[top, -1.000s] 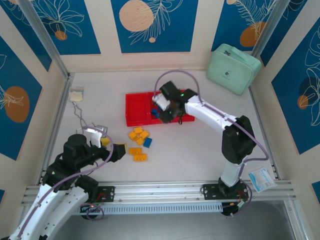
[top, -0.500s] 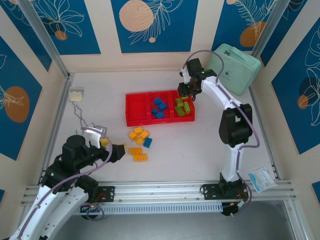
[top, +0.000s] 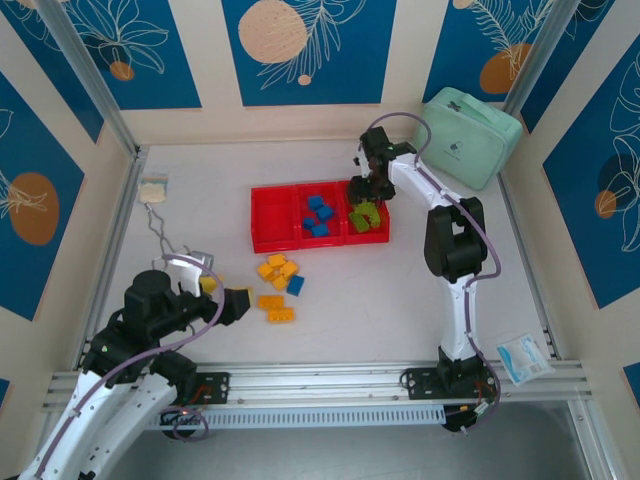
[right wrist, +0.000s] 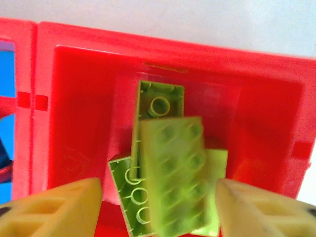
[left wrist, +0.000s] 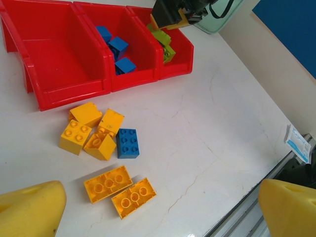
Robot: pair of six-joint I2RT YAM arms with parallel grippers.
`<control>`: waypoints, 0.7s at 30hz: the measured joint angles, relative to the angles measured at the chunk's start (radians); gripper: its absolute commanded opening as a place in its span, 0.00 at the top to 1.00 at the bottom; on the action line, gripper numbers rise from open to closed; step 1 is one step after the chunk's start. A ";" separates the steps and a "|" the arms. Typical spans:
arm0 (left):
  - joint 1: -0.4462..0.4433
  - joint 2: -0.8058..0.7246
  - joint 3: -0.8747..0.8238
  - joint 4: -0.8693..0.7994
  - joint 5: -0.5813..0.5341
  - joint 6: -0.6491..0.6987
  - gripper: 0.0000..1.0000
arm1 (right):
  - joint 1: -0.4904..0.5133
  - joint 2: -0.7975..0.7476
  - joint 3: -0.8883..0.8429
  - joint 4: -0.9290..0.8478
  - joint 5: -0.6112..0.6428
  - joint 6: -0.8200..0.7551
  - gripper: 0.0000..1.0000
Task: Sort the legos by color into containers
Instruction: Place the lego in the container, then rotate the lego at the center of the table.
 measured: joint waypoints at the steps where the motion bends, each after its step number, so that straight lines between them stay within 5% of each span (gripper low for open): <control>1: 0.000 -0.001 0.000 0.000 0.000 0.000 0.01 | 0.006 -0.008 -0.003 -0.002 0.013 0.005 0.01; 15: 0.000 -0.010 -0.004 0.003 0.030 0.000 0.01 | 0.159 -0.386 -0.288 0.032 0.039 0.104 0.01; 21: 0.000 -0.011 -0.004 0.003 0.030 0.000 0.01 | 0.258 -0.436 -0.386 0.052 0.025 0.204 0.02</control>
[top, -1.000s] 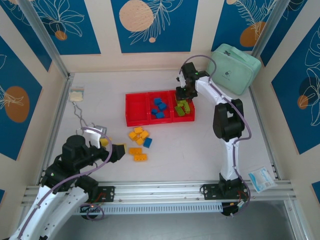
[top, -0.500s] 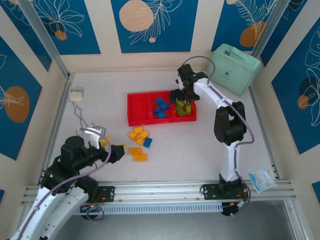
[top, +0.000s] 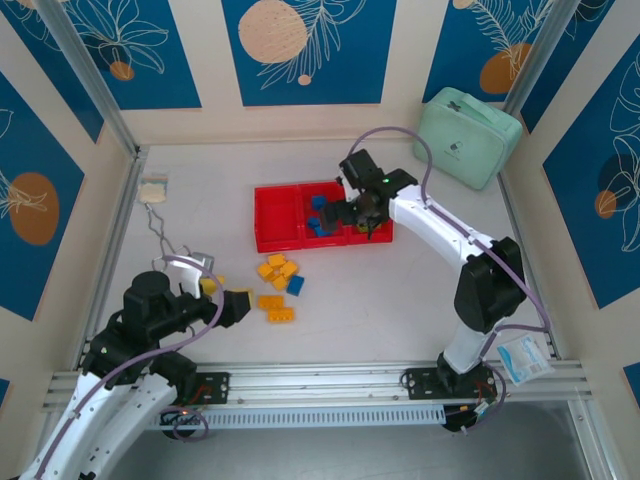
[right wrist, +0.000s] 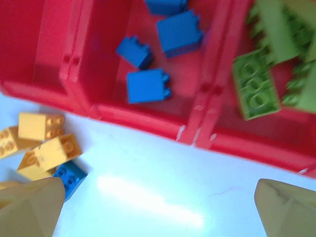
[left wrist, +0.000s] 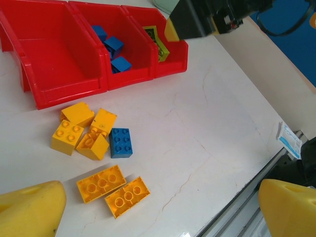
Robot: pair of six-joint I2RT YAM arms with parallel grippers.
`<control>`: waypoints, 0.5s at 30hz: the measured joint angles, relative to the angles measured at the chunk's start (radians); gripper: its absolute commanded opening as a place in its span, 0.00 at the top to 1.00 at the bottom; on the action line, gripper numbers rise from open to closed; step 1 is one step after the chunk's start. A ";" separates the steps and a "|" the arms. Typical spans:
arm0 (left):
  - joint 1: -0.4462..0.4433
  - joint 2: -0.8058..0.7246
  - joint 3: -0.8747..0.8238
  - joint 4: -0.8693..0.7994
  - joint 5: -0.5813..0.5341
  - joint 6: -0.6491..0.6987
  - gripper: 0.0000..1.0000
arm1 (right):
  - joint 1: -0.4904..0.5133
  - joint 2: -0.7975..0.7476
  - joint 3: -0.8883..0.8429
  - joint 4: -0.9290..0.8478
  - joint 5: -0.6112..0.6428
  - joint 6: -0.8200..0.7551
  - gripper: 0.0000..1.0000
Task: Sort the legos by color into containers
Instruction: Rotate the lego at the center of the table.
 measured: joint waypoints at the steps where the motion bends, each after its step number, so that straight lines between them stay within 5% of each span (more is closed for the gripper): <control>1: 0.000 0.000 0.000 0.000 0.000 0.000 0.01 | 0.024 -0.002 -0.018 0.004 0.003 0.038 0.02; 8: 0.000 -0.002 0.000 0.000 0.000 0.000 0.01 | 0.229 -0.045 -0.219 0.051 0.098 0.363 0.01; 15: 0.000 0.000 -0.001 0.000 0.018 0.000 0.01 | 0.375 0.033 -0.197 0.083 0.233 0.575 0.01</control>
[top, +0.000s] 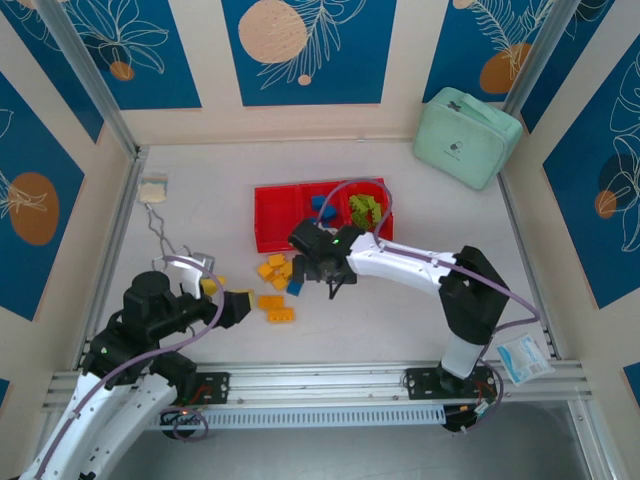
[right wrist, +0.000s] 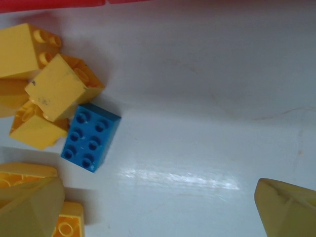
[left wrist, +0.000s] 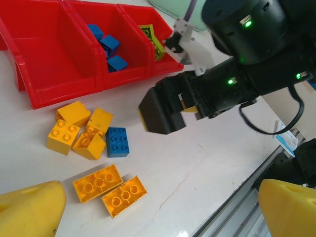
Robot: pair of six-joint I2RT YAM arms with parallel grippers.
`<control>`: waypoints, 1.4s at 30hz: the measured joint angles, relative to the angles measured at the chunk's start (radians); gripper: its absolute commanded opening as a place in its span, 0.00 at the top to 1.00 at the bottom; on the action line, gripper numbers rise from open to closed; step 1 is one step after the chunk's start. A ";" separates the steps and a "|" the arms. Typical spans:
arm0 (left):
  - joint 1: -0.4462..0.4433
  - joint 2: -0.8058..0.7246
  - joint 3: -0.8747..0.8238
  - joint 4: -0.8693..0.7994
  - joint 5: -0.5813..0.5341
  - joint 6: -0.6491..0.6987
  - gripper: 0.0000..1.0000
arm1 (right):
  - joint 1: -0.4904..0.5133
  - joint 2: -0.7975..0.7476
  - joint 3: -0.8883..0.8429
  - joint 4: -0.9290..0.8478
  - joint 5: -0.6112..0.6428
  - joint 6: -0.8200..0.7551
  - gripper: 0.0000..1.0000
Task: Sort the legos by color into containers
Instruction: Rotate the lego at the center of the table, then pick up the lego from the center of the table.
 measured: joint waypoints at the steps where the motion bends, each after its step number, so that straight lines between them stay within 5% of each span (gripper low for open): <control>1: 0.000 0.000 0.000 0.000 0.003 0.000 0.01 | 0.011 0.021 0.017 0.002 0.008 0.011 0.02; 13: 0.000 -0.048 -0.005 0.010 0.020 0.001 0.00 | 0.056 0.268 0.177 -0.016 0.022 0.029 0.01; 23: 0.000 -0.053 -0.006 0.011 0.019 0.001 0.01 | 0.003 0.270 0.167 -0.076 0.053 -0.116 0.01; 30: 0.000 -0.053 -0.006 0.011 0.019 0.002 0.01 | -0.095 0.153 0.010 -0.080 0.029 -0.185 0.00; 35: 0.000 -0.053 -0.006 0.011 0.019 0.004 0.01 | -0.092 0.055 -0.007 -0.027 -0.069 -0.214 0.06; 42: 0.000 -0.054 -0.006 0.011 0.019 0.004 0.01 | -0.080 0.123 0.023 0.007 -0.137 -0.376 0.16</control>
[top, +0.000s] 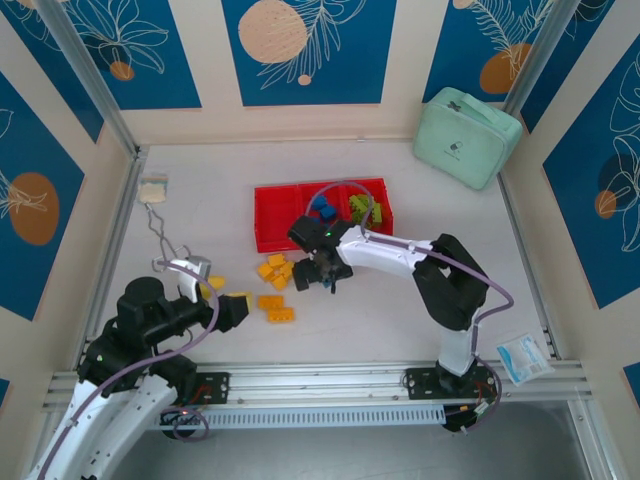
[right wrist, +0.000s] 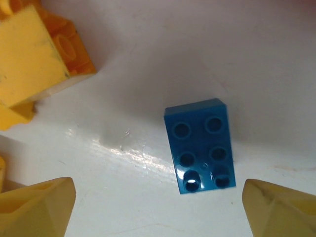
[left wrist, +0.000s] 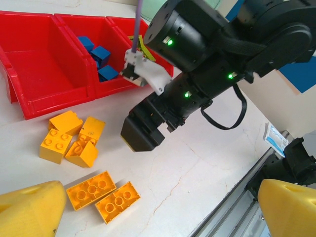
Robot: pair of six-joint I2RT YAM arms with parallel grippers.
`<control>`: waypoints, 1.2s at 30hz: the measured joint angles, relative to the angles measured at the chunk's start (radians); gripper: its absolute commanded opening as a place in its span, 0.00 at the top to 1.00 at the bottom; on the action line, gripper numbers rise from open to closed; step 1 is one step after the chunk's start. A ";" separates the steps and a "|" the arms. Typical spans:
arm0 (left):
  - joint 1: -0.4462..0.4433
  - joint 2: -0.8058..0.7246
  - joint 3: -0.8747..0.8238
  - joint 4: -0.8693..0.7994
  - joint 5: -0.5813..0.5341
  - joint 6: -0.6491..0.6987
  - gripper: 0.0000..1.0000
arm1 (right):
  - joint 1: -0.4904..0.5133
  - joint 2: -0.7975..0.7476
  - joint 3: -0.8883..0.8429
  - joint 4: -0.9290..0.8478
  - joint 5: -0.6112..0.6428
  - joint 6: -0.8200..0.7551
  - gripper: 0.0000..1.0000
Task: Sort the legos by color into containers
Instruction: Pick up the lego from the center of the table.
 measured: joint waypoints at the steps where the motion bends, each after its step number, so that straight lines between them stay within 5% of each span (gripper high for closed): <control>1: 0.000 0.000 0.000 0.000 0.000 0.000 0.01 | 0.000 0.012 0.000 -0.001 -0.001 -0.030 0.16; 16: 0.000 0.000 0.000 0.003 0.000 0.000 0.01 | -0.035 0.059 0.002 -0.018 0.027 -0.172 0.26; 27: 0.000 0.001 -0.005 0.004 0.001 0.000 0.01 | -0.035 0.127 0.071 -0.054 0.046 -0.207 0.61; 36: 0.000 0.001 -0.006 0.004 0.000 0.000 0.01 | -0.007 0.089 0.090 -0.111 0.077 -0.215 0.68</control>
